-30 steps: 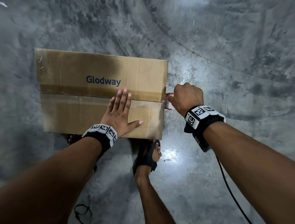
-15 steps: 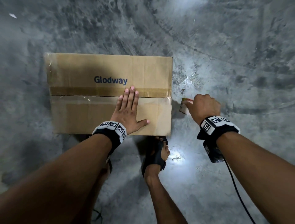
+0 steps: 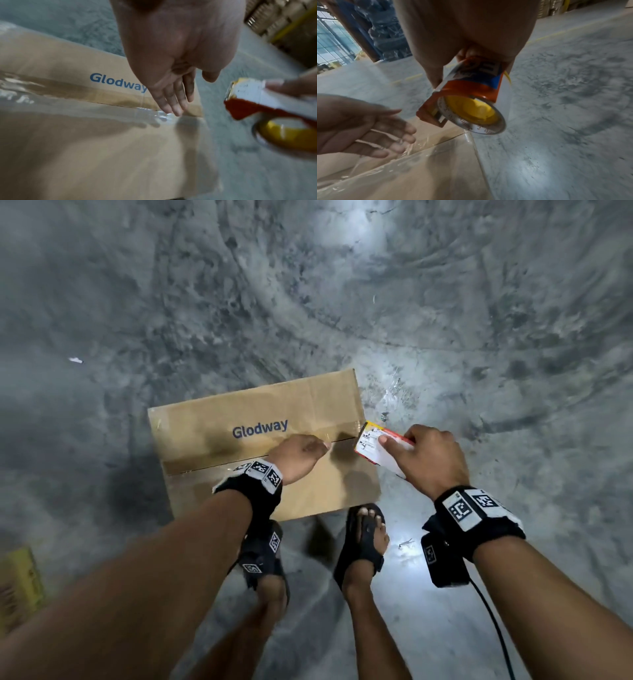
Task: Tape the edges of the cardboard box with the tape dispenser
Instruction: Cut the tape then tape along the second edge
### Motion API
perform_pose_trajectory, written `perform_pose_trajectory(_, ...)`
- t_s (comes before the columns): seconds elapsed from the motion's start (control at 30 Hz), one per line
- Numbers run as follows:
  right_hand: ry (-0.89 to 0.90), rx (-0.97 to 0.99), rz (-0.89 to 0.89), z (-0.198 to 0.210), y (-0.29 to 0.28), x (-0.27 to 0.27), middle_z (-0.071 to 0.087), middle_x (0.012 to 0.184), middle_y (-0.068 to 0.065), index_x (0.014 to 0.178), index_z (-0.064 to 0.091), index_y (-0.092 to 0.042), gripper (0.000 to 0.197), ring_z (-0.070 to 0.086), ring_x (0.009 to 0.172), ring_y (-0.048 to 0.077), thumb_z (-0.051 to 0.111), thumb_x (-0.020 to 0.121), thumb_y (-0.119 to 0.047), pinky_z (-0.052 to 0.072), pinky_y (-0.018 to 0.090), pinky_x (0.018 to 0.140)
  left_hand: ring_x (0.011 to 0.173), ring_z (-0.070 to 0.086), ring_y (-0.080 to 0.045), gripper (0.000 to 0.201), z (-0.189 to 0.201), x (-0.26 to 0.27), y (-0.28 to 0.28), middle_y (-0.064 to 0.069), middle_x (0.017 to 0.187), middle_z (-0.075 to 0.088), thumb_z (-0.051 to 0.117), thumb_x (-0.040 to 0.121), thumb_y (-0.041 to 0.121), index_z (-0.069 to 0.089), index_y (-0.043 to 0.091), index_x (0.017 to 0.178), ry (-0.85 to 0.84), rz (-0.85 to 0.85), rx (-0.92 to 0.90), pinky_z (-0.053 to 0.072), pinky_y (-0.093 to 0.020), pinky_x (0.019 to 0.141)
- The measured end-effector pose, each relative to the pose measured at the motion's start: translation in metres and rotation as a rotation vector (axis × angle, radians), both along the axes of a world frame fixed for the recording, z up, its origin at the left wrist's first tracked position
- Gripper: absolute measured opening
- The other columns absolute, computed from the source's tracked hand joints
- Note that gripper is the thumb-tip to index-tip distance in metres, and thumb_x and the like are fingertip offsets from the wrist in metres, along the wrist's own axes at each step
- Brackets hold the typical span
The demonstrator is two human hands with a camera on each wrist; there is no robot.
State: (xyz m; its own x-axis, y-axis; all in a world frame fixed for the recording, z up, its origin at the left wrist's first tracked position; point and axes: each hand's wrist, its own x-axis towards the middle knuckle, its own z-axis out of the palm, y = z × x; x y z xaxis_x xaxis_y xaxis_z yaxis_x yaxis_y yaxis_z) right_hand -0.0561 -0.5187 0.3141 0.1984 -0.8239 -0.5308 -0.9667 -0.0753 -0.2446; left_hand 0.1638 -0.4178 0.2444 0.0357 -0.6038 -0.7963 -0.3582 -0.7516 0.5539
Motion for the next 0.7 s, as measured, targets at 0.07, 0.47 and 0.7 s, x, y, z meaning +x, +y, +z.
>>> perform_pose_trajectory(0.07,-0.064,-0.018,-0.011,0.007,0.008,0.005,0.072,0.080,0.012,0.081,0.069,-0.016,0.047,0.062,0.075,0.032,0.061,0.086,-0.063,0.038,0.031,0.060,0.073,0.065,-0.012,0.043,0.014,-0.003,-0.013,0.001,0.086,0.069,0.054,0.089,0.056,0.069,0.015,0.093,0.197,0.241,0.026,0.049,-0.029,0.077)
perform_pose_trajectory(0.47,-0.462,0.023,-0.241,-0.013,0.051,0.017,0.064,0.057,0.001,0.071,0.070,-0.014,0.042,0.060,0.053,0.020,0.072,0.085,-0.054,0.046,0.033,0.052,0.091,0.064,-0.021,0.036,0.006,0.011,-0.025,-0.010,0.105,0.069,0.055,0.095,0.043,0.067,0.011,0.109,0.566,0.362,0.163,0.048,-0.032,0.083)
perform_pose_trajectory(0.7,-0.639,0.121,-0.492,-0.032,0.056,0.010,0.062,0.054,0.005,0.064,0.065,-0.012,0.049,0.054,0.045,0.022,0.075,0.079,-0.058,0.045,0.039,0.044,0.084,0.066,-0.016,0.030,0.002,0.031,-0.036,-0.010,0.101,0.069,0.065,0.087,0.032,0.071,0.009,0.105,0.697,0.372,0.155,0.054,-0.028,0.083)
